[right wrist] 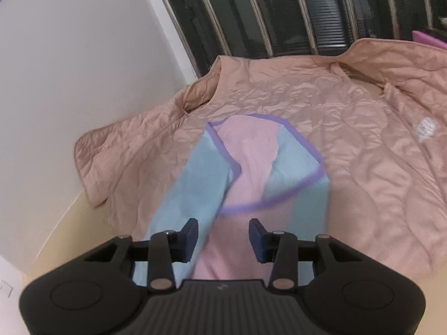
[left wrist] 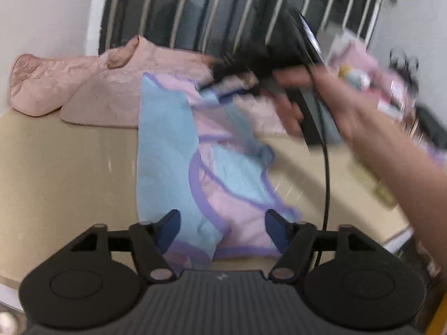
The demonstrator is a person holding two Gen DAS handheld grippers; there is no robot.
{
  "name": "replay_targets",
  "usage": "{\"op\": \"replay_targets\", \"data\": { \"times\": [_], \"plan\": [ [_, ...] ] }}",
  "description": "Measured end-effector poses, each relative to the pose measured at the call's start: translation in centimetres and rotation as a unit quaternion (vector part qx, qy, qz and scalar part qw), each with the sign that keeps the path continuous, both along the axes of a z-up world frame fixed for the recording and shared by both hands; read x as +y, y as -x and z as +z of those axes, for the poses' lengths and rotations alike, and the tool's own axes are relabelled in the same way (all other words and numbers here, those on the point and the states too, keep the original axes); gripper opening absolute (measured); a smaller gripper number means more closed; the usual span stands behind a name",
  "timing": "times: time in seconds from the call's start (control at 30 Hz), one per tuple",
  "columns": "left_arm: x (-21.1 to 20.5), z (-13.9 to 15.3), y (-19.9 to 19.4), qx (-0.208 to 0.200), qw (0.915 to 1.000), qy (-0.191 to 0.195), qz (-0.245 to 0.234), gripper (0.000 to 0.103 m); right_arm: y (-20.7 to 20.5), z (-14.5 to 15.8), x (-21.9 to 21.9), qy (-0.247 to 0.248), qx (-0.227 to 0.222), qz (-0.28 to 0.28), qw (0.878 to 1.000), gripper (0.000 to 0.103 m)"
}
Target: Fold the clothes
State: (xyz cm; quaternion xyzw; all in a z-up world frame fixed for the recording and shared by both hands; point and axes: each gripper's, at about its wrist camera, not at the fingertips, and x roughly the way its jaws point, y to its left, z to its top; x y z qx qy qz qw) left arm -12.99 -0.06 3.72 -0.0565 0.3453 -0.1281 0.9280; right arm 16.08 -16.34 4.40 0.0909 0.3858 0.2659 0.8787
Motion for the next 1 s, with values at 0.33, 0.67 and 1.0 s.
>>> {"op": "replay_targets", "data": {
  "times": [0.33,0.67,1.0],
  "plan": [
    [4.3,-0.3,-0.8,0.032,0.9922,0.088,0.082,0.001,-9.2,-2.9,5.4,0.063,0.071,-0.022,0.995,0.004],
    [11.9,-2.0,3.2,-0.020,0.9370,0.169,0.305,0.005,-6.7,1.8,16.1,0.051,-0.039,0.125,0.990,0.020],
    [12.8,-0.5,3.2,-0.014,0.9472,0.121,0.296,0.047,9.8,2.8,3.1,0.026,-0.099,0.085,0.991,0.036]
  ]
}}
